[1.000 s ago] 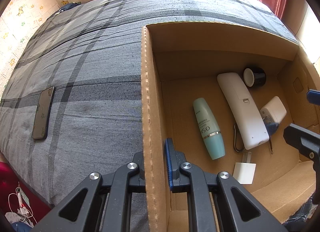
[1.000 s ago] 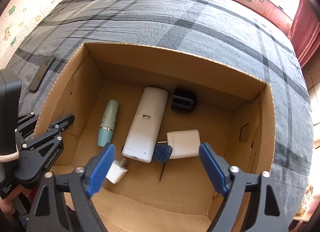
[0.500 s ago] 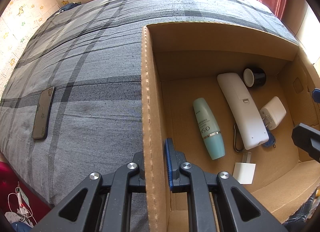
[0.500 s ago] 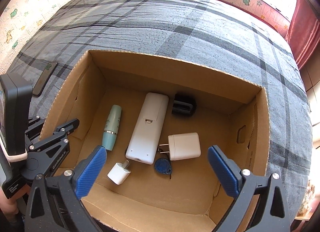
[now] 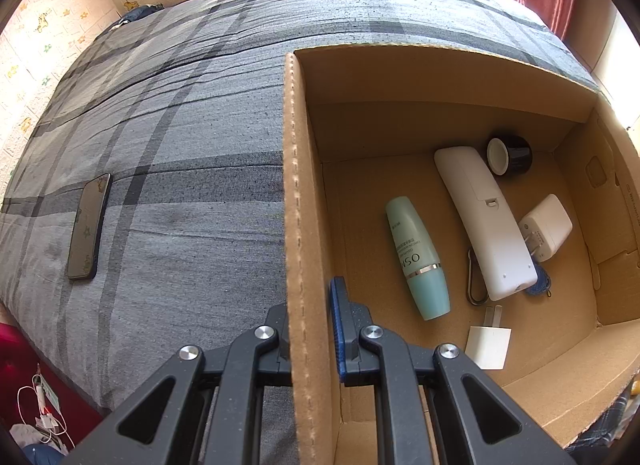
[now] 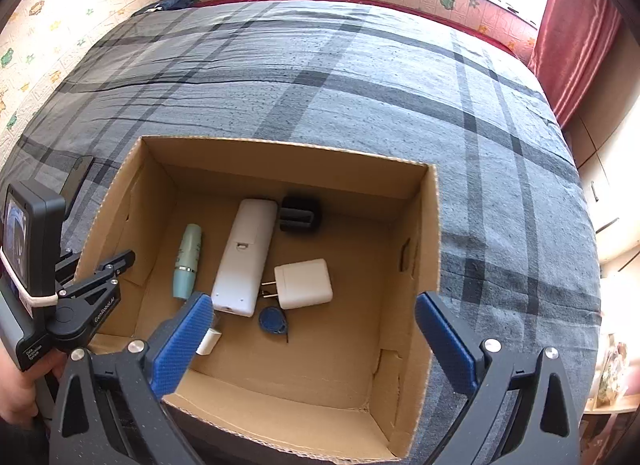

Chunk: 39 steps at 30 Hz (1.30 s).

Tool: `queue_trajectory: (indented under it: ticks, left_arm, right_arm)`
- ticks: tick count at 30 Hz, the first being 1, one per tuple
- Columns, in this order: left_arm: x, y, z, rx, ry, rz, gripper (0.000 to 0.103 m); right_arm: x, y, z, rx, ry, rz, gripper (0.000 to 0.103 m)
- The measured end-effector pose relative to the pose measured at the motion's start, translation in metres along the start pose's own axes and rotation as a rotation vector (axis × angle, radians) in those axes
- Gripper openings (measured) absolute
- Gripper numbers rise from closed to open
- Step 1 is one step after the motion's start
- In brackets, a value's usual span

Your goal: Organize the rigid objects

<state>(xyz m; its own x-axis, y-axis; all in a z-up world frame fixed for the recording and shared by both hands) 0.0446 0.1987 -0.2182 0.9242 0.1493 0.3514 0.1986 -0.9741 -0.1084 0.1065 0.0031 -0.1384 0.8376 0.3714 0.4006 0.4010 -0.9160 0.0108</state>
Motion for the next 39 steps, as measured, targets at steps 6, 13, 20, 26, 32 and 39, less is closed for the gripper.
queue_trajectory:
  ticks: [6, 13, 20, 26, 32, 39]
  left_arm:
    - [0.001, 0.000, -0.001, 0.003, -0.001, -0.001, 0.013]
    - [0.002, 0.001, -0.003, 0.022, -0.004, 0.002, 0.015]
    - [0.004, 0.001, -0.016, 0.057, 0.011, -0.012, 0.066]
    - [0.007, 0.007, -0.042, 0.067, 0.052, -0.006, 0.100]
    - [0.008, 0.030, -0.078, 0.024, 0.108, 0.050, 0.103]
    - [0.000, 0.060, -0.117, 0.008, 0.188, 0.076, 0.103]
  right_arm:
    - [-0.013, 0.031, -0.012, -0.009, 0.011, 0.068, 0.103]
    - [-0.020, 0.049, -0.020, -0.016, 0.022, 0.102, 0.103]
    - [-0.020, 0.047, -0.026, -0.026, 0.051, 0.090, 0.103]
    - [-0.020, 0.046, -0.032, -0.019, 0.068, 0.085, 0.103]
    - [-0.022, 0.044, -0.043, -0.019, 0.088, 0.073, 0.103]
    - [-0.027, 0.042, -0.056, -0.023, 0.111, 0.062, 0.103]
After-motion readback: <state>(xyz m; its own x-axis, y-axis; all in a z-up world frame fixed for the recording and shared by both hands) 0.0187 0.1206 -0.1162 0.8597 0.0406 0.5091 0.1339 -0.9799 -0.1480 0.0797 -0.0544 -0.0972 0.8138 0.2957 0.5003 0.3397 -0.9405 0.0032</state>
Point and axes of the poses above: each gripper's, at about its wrist camera, not at the fingertips, and z roughly the way its jaws point, y to its right, x to its top, the point moved 3 cm from there along z, roughly the way its jaws point, and after that the axes turned 2 degrees about z, right-handed, at the moved point
